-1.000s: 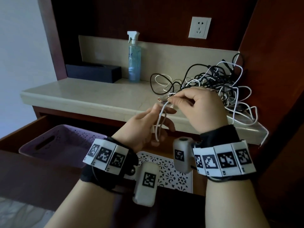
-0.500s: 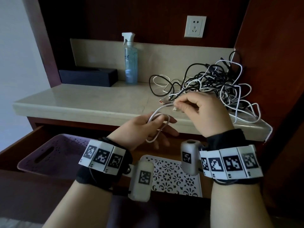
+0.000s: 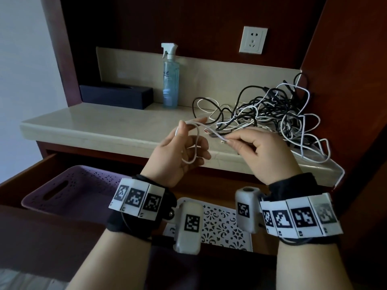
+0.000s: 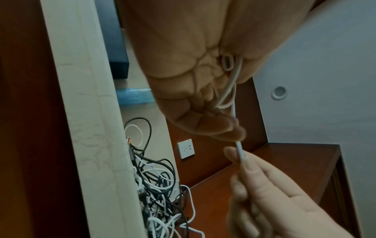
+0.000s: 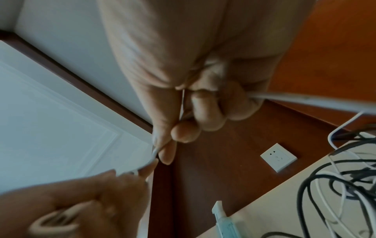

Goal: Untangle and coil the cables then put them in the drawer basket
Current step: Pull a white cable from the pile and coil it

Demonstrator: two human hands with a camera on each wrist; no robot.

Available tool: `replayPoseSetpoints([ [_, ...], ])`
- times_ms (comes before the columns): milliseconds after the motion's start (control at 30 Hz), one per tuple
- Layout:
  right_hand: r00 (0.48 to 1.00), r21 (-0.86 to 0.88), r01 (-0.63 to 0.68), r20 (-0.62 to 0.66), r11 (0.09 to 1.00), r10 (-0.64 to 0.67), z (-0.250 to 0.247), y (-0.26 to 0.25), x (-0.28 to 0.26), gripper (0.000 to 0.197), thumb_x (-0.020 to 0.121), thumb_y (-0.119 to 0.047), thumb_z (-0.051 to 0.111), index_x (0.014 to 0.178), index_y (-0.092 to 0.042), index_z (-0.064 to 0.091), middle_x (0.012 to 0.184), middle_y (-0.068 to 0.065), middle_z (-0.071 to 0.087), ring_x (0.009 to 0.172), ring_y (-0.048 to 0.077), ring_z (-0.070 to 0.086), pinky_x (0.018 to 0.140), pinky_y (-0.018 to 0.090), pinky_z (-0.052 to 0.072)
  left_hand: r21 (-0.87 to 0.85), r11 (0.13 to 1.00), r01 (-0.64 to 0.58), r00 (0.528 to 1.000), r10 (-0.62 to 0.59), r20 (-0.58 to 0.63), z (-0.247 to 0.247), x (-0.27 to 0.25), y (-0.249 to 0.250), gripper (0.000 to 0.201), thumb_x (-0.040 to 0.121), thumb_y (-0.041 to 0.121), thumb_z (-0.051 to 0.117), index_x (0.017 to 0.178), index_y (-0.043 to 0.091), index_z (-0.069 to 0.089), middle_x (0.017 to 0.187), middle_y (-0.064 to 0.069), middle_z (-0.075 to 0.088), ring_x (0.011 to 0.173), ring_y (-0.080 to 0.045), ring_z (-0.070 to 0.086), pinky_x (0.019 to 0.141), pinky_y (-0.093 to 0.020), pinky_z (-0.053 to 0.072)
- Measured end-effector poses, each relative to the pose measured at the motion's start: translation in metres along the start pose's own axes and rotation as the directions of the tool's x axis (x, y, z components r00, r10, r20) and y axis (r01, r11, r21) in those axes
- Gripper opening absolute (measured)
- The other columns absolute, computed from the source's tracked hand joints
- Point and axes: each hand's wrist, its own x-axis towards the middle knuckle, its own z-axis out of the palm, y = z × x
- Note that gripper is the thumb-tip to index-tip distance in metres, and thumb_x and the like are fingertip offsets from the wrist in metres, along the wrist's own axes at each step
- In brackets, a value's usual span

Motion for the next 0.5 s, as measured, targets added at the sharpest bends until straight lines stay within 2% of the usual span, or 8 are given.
replayPoseSetpoints([
  [33, 1.000, 0.007, 0.002, 0.024, 1.000, -0.002, 0.002, -0.003, 0.000, 0.016, 0.088, -0.019, 0.060, 0.098, -0.020, 0.072, 0.087, -0.013, 0.062, 0.081, 0.010, 0.057, 0.072, 0.021, 0.044, -0.013, 1.000, -0.015, 1.000, 0.014, -0.018, 0.002, -0.001, 0.001, 0.043, 0.101, 0.040, 0.023, 0.108, 0.024, 0.063, 0.076, -0.004, 0.060, 0.068, -0.015, 0.062, 0.067, -0.028, 0.045],
  [100, 0.997, -0.007, -0.002, 0.082, 1.000, 0.002, 0.005, -0.007, 0.000, 0.016, 0.090, -0.022, 0.057, 0.097, -0.019, 0.071, 0.089, -0.008, 0.066, 0.083, 0.012, 0.058, 0.074, 0.028, 0.047, -0.011, 0.999, -0.047, 0.997, 0.046, -0.063, 0.004, -0.001, -0.001, 0.045, 0.101, 0.041, 0.023, 0.106, 0.021, 0.062, 0.085, -0.003, 0.066, 0.083, -0.017, 0.066, 0.078, -0.031, 0.048],
  [200, 0.988, -0.034, -0.004, 0.152, 0.999, 0.009, 0.006, -0.011, -0.003, 0.020, 0.093, -0.029, 0.049, 0.094, -0.020, 0.067, 0.076, -0.002, 0.064, 0.074, 0.018, 0.057, 0.070, 0.038, 0.048, -0.141, 0.986, -0.094, 0.989, 0.076, -0.128, 0.002, 0.000, 0.000, 0.045, 0.101, 0.043, 0.025, 0.104, 0.013, 0.058, 0.095, -0.008, 0.072, 0.100, -0.024, 0.068, 0.087, -0.036, 0.050],
  [267, 0.986, -0.020, -0.022, 0.167, 1.000, 0.025, 0.002, -0.010, -0.005, 0.024, 0.094, -0.032, 0.042, 0.099, -0.023, 0.064, 0.069, -0.005, 0.059, 0.068, 0.021, 0.058, 0.066, 0.042, 0.050, -0.305, 0.945, -0.120, 0.984, 0.074, -0.160, -0.004, 0.000, 0.005, 0.045, 0.100, 0.044, 0.028, 0.099, 0.009, 0.057, 0.087, -0.010, 0.071, 0.097, -0.027, 0.068, 0.087, -0.041, 0.051],
  [367, 0.995, -0.027, -0.054, 0.085, 0.998, 0.056, -0.006, -0.001, -0.008, 0.025, 0.091, -0.035, 0.036, 0.104, -0.028, 0.056, 0.068, -0.009, 0.056, 0.065, 0.023, 0.059, 0.062, 0.045, 0.052, -0.444, 0.873, -0.200, 0.970, 0.114, -0.213, -0.016, 0.001, 0.015, 0.046, 0.100, 0.044, 0.027, 0.090, 0.009, 0.055, 0.075, -0.007, 0.063, 0.078, -0.022, 0.069, 0.082, -0.040, 0.056],
  [433, 0.998, 0.004, -0.057, 0.015, 0.998, 0.057, -0.011, 0.005, -0.010, 0.013, 0.090, -0.033, 0.040, 0.096, -0.031, 0.052, 0.070, -0.008, 0.057, 0.065, 0.020, 0.059, 0.063, 0.044, 0.051, -0.487, 0.835, -0.256, 0.952, 0.131, -0.277, -0.025, 0.002, 0.021, 0.046, 0.100, 0.045, 0.027, 0.090, 0.008, 0.055, 0.073, -0.008, 0.057, 0.069, -0.021, 0.065, 0.078, -0.039, 0.057],
  [500, 1.000, 0.033, -0.016, -0.005, 0.999, 0.016, -0.013, 0.003, -0.011, 0.008, 0.089, -0.031, 0.050, 0.090, -0.030, 0.058, 0.077, -0.012, 0.059, 0.072, 0.013, 0.058, 0.067, 0.040, 0.051, -0.489, 0.830, -0.269, 0.943, 0.124, -0.308, -0.030, 0.002, 0.025, 0.044, 0.099, 0.044, 0.031, 0.094, 0.008, 0.054, 0.072, -0.008, 0.054, 0.064, -0.018, 0.061, 0.076, -0.038, 0.058],
])
